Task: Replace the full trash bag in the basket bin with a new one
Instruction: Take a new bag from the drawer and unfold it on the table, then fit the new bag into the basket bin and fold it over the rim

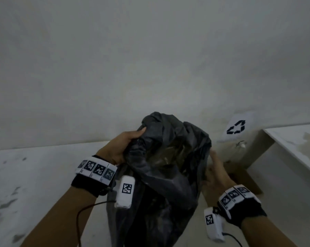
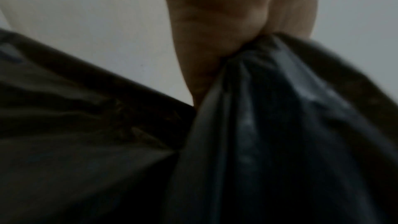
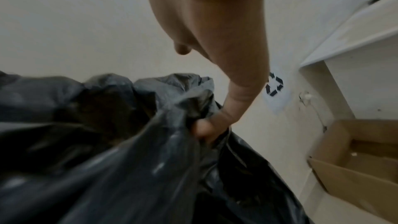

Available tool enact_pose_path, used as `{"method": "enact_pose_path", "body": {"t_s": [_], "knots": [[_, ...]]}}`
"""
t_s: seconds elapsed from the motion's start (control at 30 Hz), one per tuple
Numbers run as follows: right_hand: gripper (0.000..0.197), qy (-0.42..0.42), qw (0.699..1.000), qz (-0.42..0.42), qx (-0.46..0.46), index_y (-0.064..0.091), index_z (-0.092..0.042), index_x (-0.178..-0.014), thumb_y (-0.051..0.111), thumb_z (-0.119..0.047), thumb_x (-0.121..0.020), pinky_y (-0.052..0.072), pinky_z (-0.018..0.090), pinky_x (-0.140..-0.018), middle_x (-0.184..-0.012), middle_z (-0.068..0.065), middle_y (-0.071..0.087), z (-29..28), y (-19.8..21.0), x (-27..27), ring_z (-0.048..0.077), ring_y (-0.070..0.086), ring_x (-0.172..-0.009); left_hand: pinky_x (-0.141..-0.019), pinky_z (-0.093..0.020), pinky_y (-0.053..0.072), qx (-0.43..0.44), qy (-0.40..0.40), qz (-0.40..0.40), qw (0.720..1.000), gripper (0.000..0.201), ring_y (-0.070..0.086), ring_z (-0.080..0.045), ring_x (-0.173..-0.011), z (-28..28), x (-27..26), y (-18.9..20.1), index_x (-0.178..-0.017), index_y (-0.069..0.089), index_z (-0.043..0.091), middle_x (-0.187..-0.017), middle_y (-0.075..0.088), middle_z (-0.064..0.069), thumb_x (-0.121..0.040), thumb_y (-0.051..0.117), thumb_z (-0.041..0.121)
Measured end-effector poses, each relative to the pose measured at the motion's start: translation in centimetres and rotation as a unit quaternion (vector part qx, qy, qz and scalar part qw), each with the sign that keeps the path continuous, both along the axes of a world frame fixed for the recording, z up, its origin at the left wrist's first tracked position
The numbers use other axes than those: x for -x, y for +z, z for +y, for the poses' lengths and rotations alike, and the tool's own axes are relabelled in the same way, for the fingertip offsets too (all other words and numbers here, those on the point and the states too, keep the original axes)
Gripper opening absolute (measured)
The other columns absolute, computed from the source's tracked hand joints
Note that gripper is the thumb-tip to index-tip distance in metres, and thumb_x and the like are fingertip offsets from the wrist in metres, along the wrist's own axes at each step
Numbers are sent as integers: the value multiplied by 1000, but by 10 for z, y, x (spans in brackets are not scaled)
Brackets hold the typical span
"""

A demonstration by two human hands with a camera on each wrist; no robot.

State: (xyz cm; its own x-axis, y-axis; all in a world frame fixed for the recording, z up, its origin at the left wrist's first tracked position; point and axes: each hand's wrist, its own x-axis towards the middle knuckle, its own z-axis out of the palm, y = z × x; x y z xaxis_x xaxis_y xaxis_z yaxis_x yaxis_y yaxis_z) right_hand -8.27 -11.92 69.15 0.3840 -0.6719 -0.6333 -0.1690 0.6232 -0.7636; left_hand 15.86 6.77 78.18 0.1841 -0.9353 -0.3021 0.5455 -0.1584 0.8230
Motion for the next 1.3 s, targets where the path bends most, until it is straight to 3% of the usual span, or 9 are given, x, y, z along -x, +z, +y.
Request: {"method": "enact_pose_path", "body": {"t_s": [0.07,0.2,0.5,0.7,0.8,0.93,1.0,1.1,1.3], "knots": [[88,116,992,-33,-43,51,-27,-137,63,-79,-67,47,60,-95,-135,10,57,-11,-8,-14,38,56,-120,-67,-32,58,-8,1,-6,1000,51,72,-26,-81,-7,4,-4,-90,77,5,-94,74,-13,-53,89,38],[52,195,976,-51,-87,63,-9,-116,51,-53,-89,50,48,-87,-114,14,69,-29,-11,-52,32,62,-107,-70,-29,58,-62,63,-27,996,40,70,-23,-82,-23,7,-19,-109,63,3,-97,73,-11,-85,56,34],[69,272,961,0,55,62,-6,-116,42,-65,-88,53,40,-84,-122,11,62,-155,28,-109,28,64,-95,-70,-50,53,-223,342,-14,913,41,59,-29,-88,-52,-2,-24,-111,56,9,-121,59,-14,-97,43,45],[144,185,950,83,239,57,-5,-119,31,-106,-20,45,57,-98,-129,25,55,-253,2,-88,44,54,-115,-65,-59,55,-94,520,170,831,38,59,-37,-95,-39,37,-27,-93,69,0,-95,71,-23,-94,45,29],[104,211,959,52,183,56,-5,-121,43,-90,-62,47,58,-95,-130,22,55,-245,6,-65,41,55,-112,-55,-28,55,-91,592,145,788,22,66,-16,-58,-37,73,-55,-68,73,1,-70,73,-11,-73,57,15],[103,254,955,76,136,56,6,-123,45,-81,-68,49,47,-92,-125,25,58,-230,-30,-52,36,59,-102,-79,-1,43,-143,620,131,760,32,57,12,-64,-51,112,-97,-118,54,1,-99,68,-6,-89,55,-9],[99,282,948,86,117,60,5,-116,44,-81,-69,49,47,-95,-121,26,61,-214,-50,-51,37,60,-103,-66,-2,44,-135,614,107,770,46,53,-7,-103,-55,129,-120,-134,42,-3,-128,53,-14,-91,54,-7],[77,326,936,89,100,65,-2,-101,42,-73,-82,48,54,-97,-114,23,65,-181,-78,-56,39,61,-102,-86,-22,41,-162,629,133,748,46,46,-22,-125,-50,143,-163,-143,35,1,-144,43,-14,-102,38,22],[69,370,922,70,87,57,-4,-120,35,-64,-92,46,43,-100,-117,13,60,-125,-149,-79,32,58,-107,-75,-50,57,-20,588,246,771,65,65,-37,-103,-32,143,-248,-127,61,16,-125,63,-16,-92,35,64]]}}
